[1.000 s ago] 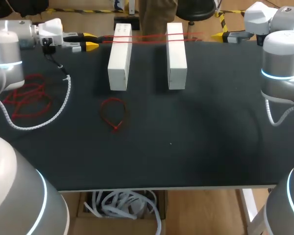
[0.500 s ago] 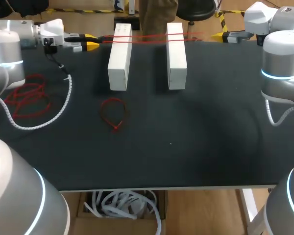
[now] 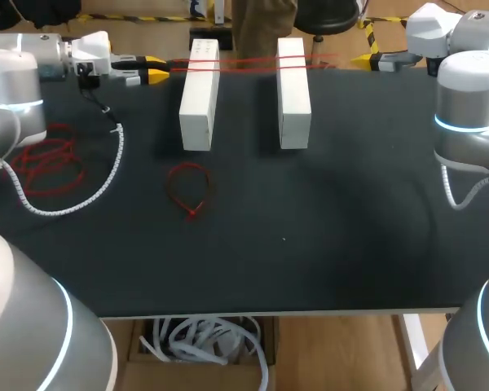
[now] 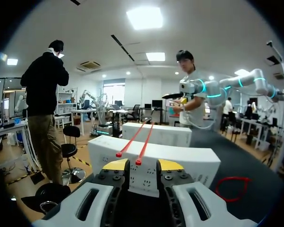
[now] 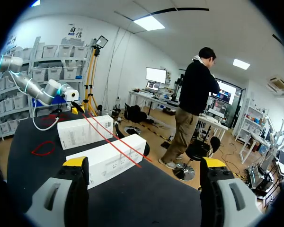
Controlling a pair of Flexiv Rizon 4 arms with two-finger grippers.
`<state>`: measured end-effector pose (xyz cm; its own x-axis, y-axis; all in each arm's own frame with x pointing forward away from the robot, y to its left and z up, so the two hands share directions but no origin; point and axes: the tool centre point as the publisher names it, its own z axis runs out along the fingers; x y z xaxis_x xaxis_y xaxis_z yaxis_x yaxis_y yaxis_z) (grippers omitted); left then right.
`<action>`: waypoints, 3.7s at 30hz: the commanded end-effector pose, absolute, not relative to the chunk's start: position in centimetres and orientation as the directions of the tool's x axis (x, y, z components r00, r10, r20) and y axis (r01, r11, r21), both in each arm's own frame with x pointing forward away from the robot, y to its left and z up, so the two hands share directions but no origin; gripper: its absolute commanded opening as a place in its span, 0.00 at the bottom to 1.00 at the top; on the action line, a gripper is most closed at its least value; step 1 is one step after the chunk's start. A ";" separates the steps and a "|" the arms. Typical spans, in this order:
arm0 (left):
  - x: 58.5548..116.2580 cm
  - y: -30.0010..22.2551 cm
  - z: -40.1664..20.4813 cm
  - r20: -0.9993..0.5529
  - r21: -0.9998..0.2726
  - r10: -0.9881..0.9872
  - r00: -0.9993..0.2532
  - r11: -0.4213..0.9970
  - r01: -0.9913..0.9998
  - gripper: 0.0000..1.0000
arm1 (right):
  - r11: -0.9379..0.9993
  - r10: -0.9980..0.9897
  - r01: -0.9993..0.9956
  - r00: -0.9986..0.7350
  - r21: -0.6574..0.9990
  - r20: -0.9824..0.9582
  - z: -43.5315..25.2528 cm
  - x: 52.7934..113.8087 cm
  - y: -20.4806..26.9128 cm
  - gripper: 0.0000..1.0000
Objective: Grab the tape and strap the tape.
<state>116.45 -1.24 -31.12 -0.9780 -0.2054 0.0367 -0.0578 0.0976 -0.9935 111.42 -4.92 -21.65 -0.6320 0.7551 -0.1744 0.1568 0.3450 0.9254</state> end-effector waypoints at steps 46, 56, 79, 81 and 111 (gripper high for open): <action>117.2 -2.8 -31.8 0.045 -0.995 -0.172 -0.984 0.079 -0.059 0.00 | 0.345 0.755 0.157 -0.632 0.925 -0.174 -21.6 111.4 -4.9 1.00; 117.4 -2.6 -31.7 0.042 -0.996 -0.181 -0.983 0.073 -0.056 0.00 | 0.345 0.755 0.157 -0.632 0.925 -0.174 -21.6 111.4 -4.9 1.00; 115.2 -2.4 -24.8 0.031 -0.993 -0.071 -0.997 -0.118 -0.022 0.00 | 0.345 0.755 0.157 -0.632 0.925 -0.174 -21.6 111.4 -4.9 1.00; 115.2 -2.2 -23.7 0.031 -0.988 -0.072 -0.997 -0.153 -0.020 0.00 | 0.345 0.755 0.157 -0.632 0.925 -0.174 -21.6 111.4 -4.9 1.00; 112.7 -4.3 -14.4 0.020 -0.917 -0.057 -0.998 -0.399 0.004 0.00 | 0.345 0.755 0.157 -0.632 0.925 -0.174 -21.6 111.4 -4.9 1.00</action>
<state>113.13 -4.15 -14.82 -0.9991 -0.0363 0.0220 -0.0053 -0.4082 -0.9129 111.42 -4.91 -21.65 -0.6320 0.7551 -0.1744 0.1568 0.3449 0.9254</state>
